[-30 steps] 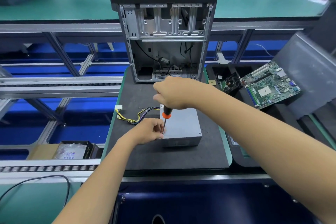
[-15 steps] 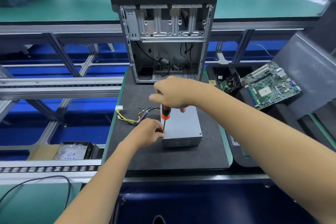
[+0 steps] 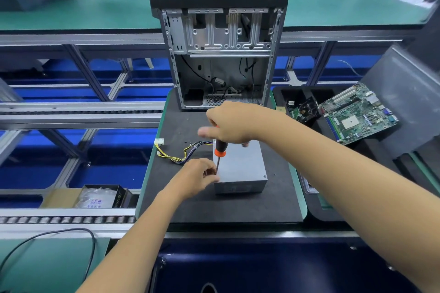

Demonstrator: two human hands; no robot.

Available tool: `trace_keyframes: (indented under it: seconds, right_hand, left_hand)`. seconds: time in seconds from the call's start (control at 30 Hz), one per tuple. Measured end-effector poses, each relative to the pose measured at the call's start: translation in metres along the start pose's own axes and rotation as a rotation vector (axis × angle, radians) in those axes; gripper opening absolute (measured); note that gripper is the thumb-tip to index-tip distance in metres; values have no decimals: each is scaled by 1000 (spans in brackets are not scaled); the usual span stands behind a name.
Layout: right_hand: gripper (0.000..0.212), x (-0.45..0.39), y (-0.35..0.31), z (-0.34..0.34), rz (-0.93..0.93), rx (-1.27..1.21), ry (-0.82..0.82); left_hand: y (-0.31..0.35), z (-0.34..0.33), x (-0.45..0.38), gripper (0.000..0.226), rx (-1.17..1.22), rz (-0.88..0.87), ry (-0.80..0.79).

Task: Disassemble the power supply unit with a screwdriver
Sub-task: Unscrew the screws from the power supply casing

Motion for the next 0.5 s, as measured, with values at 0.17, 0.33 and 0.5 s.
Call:
trace_keyframes:
  seconds: [0.17,0.33,0.5]
  right_hand:
    - [18,-1,-5,3,64,11,35]
    - [26,3,-14,5,186,-103,3]
    - [24,4,-11,2,113,-37,20]
  left_hand:
    - [-2,-1,-2,1,40,6,-37]
    - [0,2,-4,5,-12,0,-40]
    - [4,0,-5,11,-88,-26,-40]
Point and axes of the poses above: each hand's wrist, its own x-axis away from the middle knuckle, its own z-axis out of the back of the hand, y = z × x, the point moved 8 cm from there along -x, towards the middle knuckle, and after that the axes turned 5 degrees about -y, right-handed, at the moved point
